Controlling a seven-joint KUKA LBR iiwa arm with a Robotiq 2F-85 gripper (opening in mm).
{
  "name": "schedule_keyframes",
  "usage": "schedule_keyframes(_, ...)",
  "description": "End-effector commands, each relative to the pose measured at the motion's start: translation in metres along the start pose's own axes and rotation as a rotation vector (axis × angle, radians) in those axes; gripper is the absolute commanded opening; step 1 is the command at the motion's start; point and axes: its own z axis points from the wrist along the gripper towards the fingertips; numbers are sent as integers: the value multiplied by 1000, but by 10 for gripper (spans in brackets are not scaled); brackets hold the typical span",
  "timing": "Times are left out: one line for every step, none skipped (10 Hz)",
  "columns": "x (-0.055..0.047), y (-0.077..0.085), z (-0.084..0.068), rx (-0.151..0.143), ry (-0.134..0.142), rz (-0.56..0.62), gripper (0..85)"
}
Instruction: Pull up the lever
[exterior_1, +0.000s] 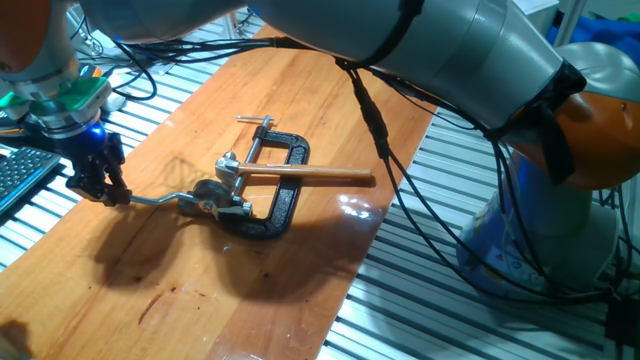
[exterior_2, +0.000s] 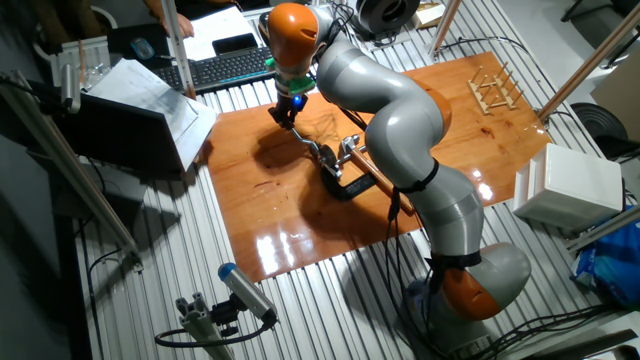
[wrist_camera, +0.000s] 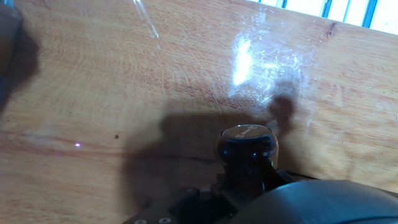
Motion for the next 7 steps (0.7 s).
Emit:
schedule_keyframes(0, 0, 0, -5, 0, 1, 0)
schedule_keyframes(0, 0, 0, -11, 2, 4, 0)
schedule_keyframes(0, 0, 0, -12, 3, 5, 0)
schedule_keyframes(0, 0, 0, -11, 2, 7, 0)
schedule_keyframes(0, 0, 0, -11, 0, 7, 0)
schedule_keyframes(0, -1, 0, -10, -3, 9, 0)
schedule_keyframes(-1, -1, 0, -10, -4, 9, 0)
